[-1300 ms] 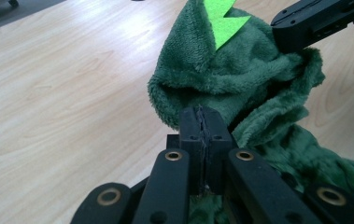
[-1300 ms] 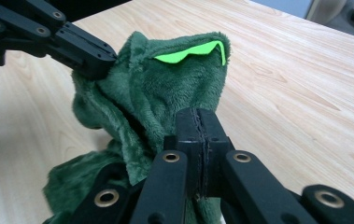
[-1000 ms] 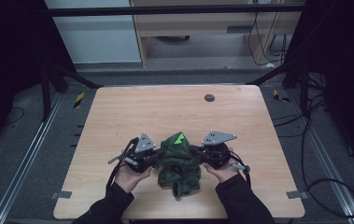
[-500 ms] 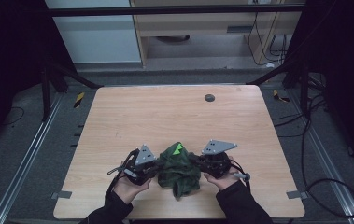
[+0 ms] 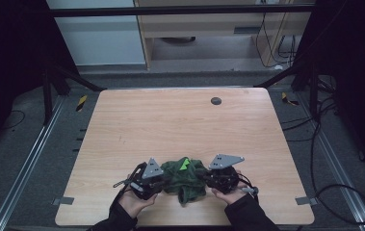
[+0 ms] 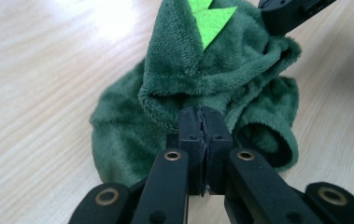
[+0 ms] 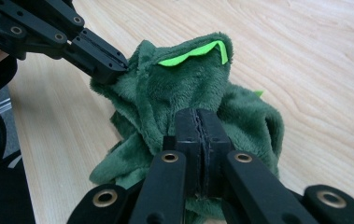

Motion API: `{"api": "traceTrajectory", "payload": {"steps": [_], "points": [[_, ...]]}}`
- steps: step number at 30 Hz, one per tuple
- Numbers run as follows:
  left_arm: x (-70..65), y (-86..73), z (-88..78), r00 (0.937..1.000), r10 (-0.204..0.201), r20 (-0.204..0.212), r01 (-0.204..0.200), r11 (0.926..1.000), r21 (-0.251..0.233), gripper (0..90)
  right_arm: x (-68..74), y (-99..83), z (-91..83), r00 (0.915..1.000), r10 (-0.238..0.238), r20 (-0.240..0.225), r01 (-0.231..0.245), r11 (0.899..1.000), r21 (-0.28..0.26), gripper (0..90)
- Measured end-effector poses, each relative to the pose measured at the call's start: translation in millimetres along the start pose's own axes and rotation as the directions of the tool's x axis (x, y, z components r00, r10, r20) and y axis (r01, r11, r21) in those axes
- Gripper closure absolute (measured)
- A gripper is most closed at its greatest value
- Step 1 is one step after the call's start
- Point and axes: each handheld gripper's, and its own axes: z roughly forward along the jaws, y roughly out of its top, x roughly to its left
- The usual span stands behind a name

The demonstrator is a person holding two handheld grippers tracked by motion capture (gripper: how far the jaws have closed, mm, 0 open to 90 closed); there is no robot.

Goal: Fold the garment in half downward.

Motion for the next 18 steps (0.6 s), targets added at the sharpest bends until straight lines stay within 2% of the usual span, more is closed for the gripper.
{"api": "traceTrajectory", "payload": {"steps": [4, 8, 13, 18], "points": [[-0.8, -2.7, 3.6, 1.0000, -0.005, 0.007, 0.004, 0.9999, 0.015, 87.8, 1.1, -3.1, 1.1, 0.9999, 0.012, -0.005, -0.012, 1.000, 0.012, 88.1], [-1.7, -6.4, 7.2, 0.9997, -0.013, 0.023, 0.012, 0.9995, 0.031, 87.4, 3.0, -9.4, 4.0, 0.9998, 0.020, -0.006, -0.019, 0.999, 0.048, 87.5], [-2.0, -8.0, 7.5, 0.9993, -0.020, 0.030, 0.019, 0.9993, 0.032, 86.3, 3.3, -12.3, 4.7, 0.9995, 0.028, -0.011, -0.027, 0.998, 0.052, 86.8], [1.8, -7.8, -3.7, 0.9985, -0.046, 0.028, 0.045, 0.9987, 0.022, 83.7, 3.6, -11.8, 2.3, 0.9993, 0.035, -0.011, -0.035, 0.999, 0.038, 85.2]]}}
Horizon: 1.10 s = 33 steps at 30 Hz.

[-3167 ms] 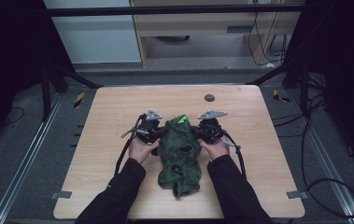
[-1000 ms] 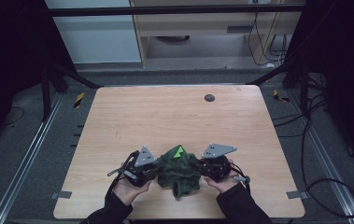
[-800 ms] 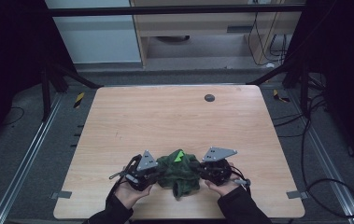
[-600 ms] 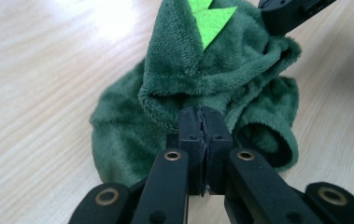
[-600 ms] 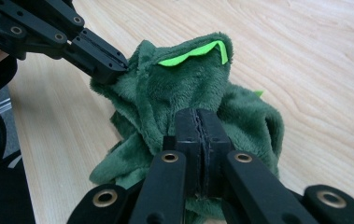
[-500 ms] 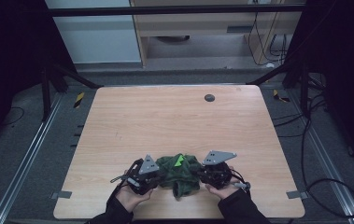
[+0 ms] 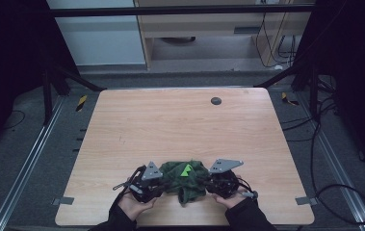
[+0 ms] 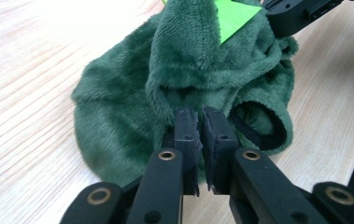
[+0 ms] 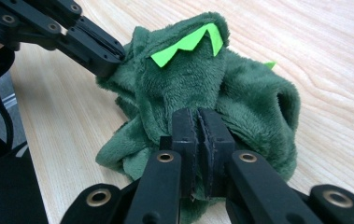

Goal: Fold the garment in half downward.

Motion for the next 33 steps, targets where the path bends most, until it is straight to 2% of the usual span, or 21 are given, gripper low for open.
{"api": "traceTrajectory", "payload": {"steps": [6, 10, 14, 19, 23, 24, 26, 28, 33], "points": [[8.6, -0.9, -16.4, 0.9994, -0.029, -0.018, 0.029, 0.9994, -0.021, 83.7, -3.5, 4.2, -9.4, 0.9998, 0.020, 0.007, -0.020, 0.999, -0.031, 84.9], [25.1, 2.3, -25.9, 0.9960, -0.078, -0.042, 0.076, 0.9962, -0.043, 87.5, -5.7, 7.3, -14.5, 0.9994, 0.033, 0.014, -0.033, 0.999, -0.041, 86.7], [38.0, 7.5, -23.1, 0.9920, -0.109, -0.063, 0.107, 0.9933, -0.045, 89.6, -10.7, 13.0, -16.5, 0.9986, 0.041, 0.033, -0.039, 0.998, -0.047, 89.8], [46.1, 17.7, -14.0, 0.9901, -0.117, -0.078, 0.113, 0.9923, -0.050, 89.7, -21.1, 19.8, -9.7, 0.9966, 0.063, 0.053, -0.061, 0.997, -0.039, 90.0], [47.2, 24.4, -3.4, 0.9912, -0.114, -0.067, 0.111, 0.9928, -0.045, 89.7, -26.0, 22.8, -2.9, 0.9957, 0.071, 0.060, -0.069, 0.997, -0.030, 90.0], [46.6, 28.1, 6.5, 0.9925, -0.112, -0.050, 0.110, 0.9934, -0.032, 89.7, -28.0, 24.8, 2.5, 0.9957, 0.072, 0.057, -0.071, 0.997, -0.028, 90.0], [45.7, 29.3, 11.3, 0.9933, -0.109, -0.039, 0.108, 0.9938, -0.025, 89.7, -28.1, 25.2, 3.9, 0.9957, 0.074, 0.055, -0.073, 0.997, -0.027, 90.0], [40.6, 30.3, 20.9, 0.9960, -0.089, -0.010, 0.089, 0.9960, -0.005, 89.7, -26.8, 25.3, 9.3, 0.9966, 0.072, 0.040, -0.071, 0.997, -0.019, 90.0], [32.6, 27.8, 20.4, 0.9978, -0.064, 0.013, 0.064, 0.9979, 0.006, 89.7, -22.4, 22.6, 12.2, 0.9977, 0.064, 0.024, -0.064, 0.998, -0.004, 90.0]]}}
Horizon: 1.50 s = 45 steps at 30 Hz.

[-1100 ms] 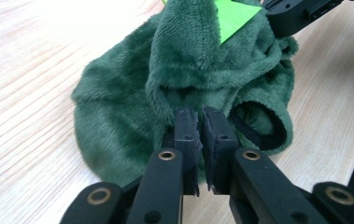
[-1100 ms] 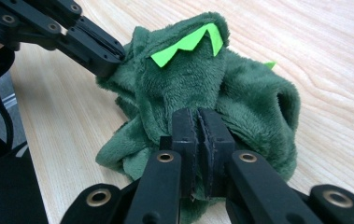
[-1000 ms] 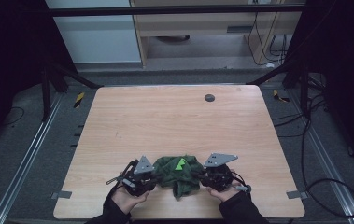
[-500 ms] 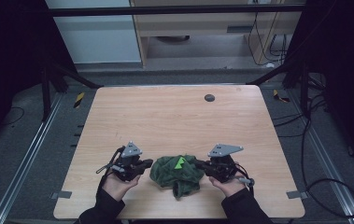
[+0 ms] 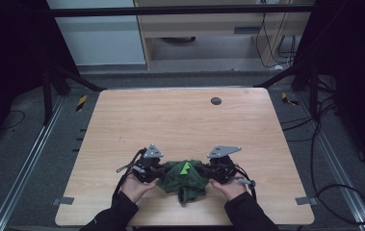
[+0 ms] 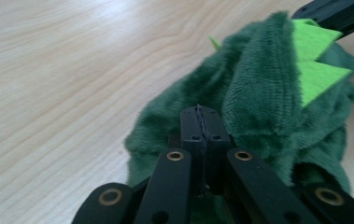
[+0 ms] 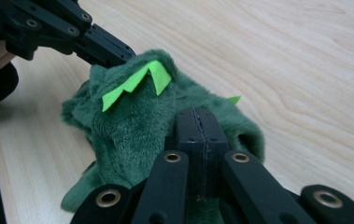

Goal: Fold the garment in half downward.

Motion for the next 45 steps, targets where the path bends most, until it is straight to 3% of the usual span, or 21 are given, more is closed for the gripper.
{"api": "traceTrajectory", "payload": {"steps": [9, 14, 22, 33, 38, 45], "points": [[-22.2, -15.3, -17.5, 0.9971, 0.044, 0.062, -0.044, 0.9990, -0.001, 89.6, 18.1, -9.1, -4.9, 0.9985, -0.041, -0.038, 0.041, 0.999, 0.014, 89.9], [-28.0, -21.1, -17.0, 0.9956, 0.053, 0.076, -0.055, 0.9982, 0.022, 89.6, 25.1, -16.4, -8.6, 0.9976, -0.054, -0.044, 0.056, 0.998, 0.029, 89.8], [-30.9, -35.7, -11.9, 0.9956, 0.056, 0.075, -0.062, 0.9955, 0.071, 89.6, 26.1, -27.5, -9.9, 0.9985, -0.032, -0.044, 0.034, 0.998, 0.048, 89.6], [-29.9, -41.3, -1.9, 0.9960, 0.061, 0.066, -0.068, 0.9920, 0.106, 89.6, 22.5, -43.4, -7.0, 0.9989, -0.015, -0.045, 0.019, 0.996, 0.088, 89.5], [-27.4, -41.2, -3.0, 0.9966, 0.051, 0.064, -0.057, 0.9935, 0.099, 89.6, 21.9, -46.1, -2.9, 0.9989, -0.008, -0.046, 0.012, 0.995, 0.098, 89.4], [-24.3, -38.4, -21.0, 0.9987, 0.046, 0.024, -0.047, 0.9977, 0.049, 86.4, 18.1, -39.4, -16.1, 0.9995, 0.007, -0.032, -0.006, 0.999, 0.037, 87.6]]}}
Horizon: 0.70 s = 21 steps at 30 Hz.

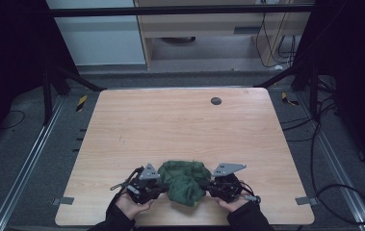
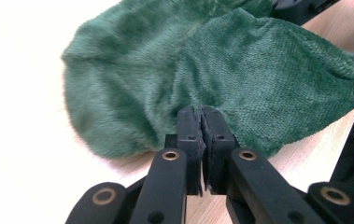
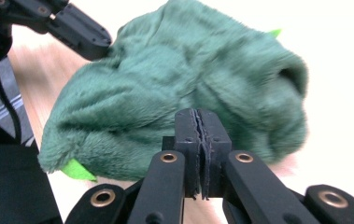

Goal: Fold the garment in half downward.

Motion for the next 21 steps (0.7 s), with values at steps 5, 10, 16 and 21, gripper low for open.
{"api": "traceTrajectory", "payload": {"steps": [5, 10, 16, 21], "points": [[13.0, -6.1, -14.3, 0.9981, -0.043, -0.045, 0.041, 0.9987, -0.029, 84.7, -10.9, 1.3, -12.1, 0.9983, 0.022, 0.055, -0.019, 0.999, -0.041, 85.9], [34.5, -15.1, -28.0, 0.9886, -0.090, -0.120, 0.085, 0.9951, -0.051, 82.8, -26.0, -2.0, -22.5, 0.9894, 0.048, 0.137, -0.040, 0.997, -0.064, 81.5], [66.4, -30.9, -34.0, 0.9619, -0.176, -0.210, 0.167, 0.9842, -0.058, 77.6, -47.1, -10.4, -31.4, 0.9654, 0.083, 0.247, -0.072, 0.996, -0.053, 74.4], [76.6, -37.0, -37.4, 0.9495, -0.208, -0.235, 0.197, 0.9779, -0.069, 70.8, -60.6, -16.6, -37.6, 0.9483, 0.115, 0.296, -0.100, 0.993, -0.064, 69.9]]}}
